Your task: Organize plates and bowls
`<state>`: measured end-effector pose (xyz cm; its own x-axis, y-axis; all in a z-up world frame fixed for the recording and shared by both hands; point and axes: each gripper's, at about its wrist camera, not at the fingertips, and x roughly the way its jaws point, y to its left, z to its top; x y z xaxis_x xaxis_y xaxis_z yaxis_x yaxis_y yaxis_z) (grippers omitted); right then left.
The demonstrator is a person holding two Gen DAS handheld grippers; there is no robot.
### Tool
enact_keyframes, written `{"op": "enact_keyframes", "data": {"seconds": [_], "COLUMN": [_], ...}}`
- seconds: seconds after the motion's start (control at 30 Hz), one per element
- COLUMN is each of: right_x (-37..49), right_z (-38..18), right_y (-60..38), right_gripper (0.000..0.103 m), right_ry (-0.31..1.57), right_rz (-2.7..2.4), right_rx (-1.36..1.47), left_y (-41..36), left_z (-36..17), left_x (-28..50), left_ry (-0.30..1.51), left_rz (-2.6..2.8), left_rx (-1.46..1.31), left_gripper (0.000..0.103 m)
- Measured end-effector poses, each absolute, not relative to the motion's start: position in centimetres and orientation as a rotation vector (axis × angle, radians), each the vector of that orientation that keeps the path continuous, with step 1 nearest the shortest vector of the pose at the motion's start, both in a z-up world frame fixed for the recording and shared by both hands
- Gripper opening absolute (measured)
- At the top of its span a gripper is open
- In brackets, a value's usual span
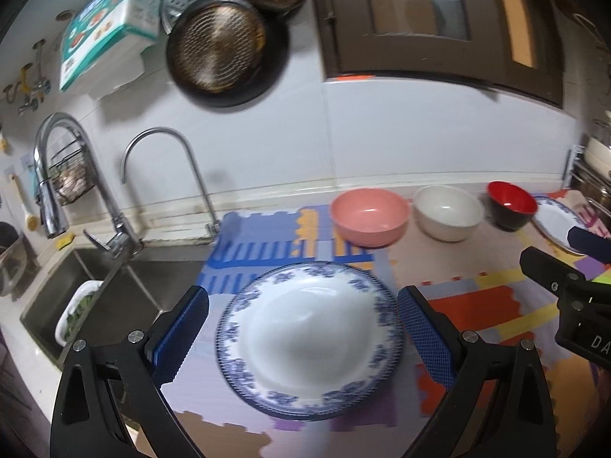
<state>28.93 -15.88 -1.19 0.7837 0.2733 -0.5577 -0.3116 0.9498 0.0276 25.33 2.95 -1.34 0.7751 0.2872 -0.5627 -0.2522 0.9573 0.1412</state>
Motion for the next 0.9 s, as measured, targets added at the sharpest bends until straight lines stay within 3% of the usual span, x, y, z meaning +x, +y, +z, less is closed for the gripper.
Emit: {"op": "enact_keyframes", "data": {"seconds": [0.9], "right_x": [35.0], "right_z": [-7.3], "right_y": [-4.4], "right_gripper": [0.084], "right_ry": [0.725], "right_rz": [0.485], "right_rx": [-0.223], "left_y": [12.6], "left_z": [-9.1], "left_x": [27.9], "left_ry": [0.823], "left_rz": [0.468], "left_rx": [-0.048], "left_gripper": [0.096]}}
